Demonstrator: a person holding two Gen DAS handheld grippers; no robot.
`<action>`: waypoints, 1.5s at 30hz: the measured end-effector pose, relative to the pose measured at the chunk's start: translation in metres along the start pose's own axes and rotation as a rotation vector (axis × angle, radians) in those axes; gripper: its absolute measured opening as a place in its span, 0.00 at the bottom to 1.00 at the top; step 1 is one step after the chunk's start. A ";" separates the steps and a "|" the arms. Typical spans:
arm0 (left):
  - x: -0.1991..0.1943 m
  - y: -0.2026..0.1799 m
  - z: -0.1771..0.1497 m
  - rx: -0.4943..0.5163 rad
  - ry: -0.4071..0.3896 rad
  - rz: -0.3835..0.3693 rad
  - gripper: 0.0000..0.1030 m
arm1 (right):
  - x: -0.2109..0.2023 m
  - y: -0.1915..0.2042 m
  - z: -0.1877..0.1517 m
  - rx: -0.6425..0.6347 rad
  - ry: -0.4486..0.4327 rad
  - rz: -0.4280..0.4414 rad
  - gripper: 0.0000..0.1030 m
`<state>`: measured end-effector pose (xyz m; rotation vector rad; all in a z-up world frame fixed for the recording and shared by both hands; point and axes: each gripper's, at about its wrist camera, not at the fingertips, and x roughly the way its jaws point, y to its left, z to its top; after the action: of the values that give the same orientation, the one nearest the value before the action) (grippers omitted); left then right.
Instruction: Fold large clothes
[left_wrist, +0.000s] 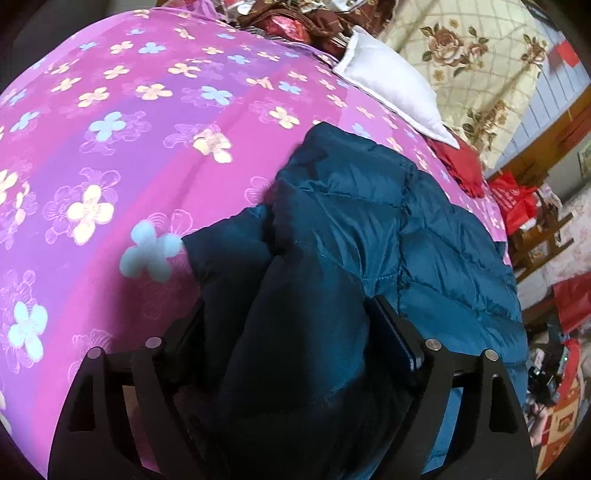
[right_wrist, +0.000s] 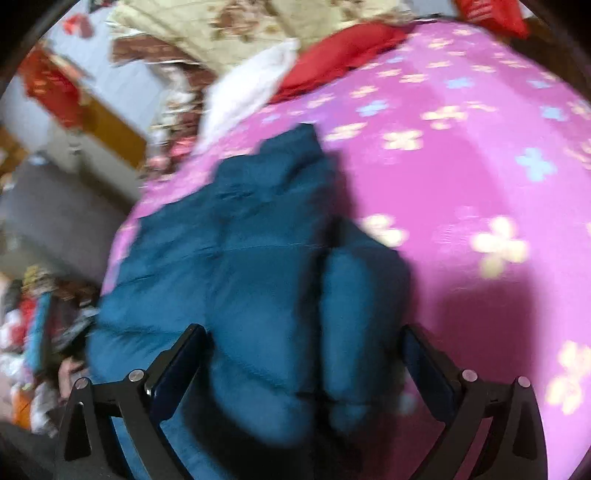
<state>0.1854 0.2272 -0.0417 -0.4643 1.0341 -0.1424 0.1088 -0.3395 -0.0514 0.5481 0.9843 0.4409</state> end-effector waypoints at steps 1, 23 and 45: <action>0.001 0.000 0.000 0.008 0.003 -0.009 0.84 | 0.002 0.001 -0.002 -0.035 0.013 0.039 1.00; -0.020 -0.046 -0.022 0.269 -0.115 0.144 0.20 | 0.001 0.065 -0.010 -0.397 -0.024 -0.205 0.29; 0.040 -0.101 0.038 0.262 -0.127 0.194 0.47 | -0.004 -0.009 0.090 -0.164 -0.024 -0.255 0.43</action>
<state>0.2492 0.1350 -0.0132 -0.1319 0.9151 -0.0725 0.1859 -0.3695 -0.0150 0.2746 0.9699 0.2833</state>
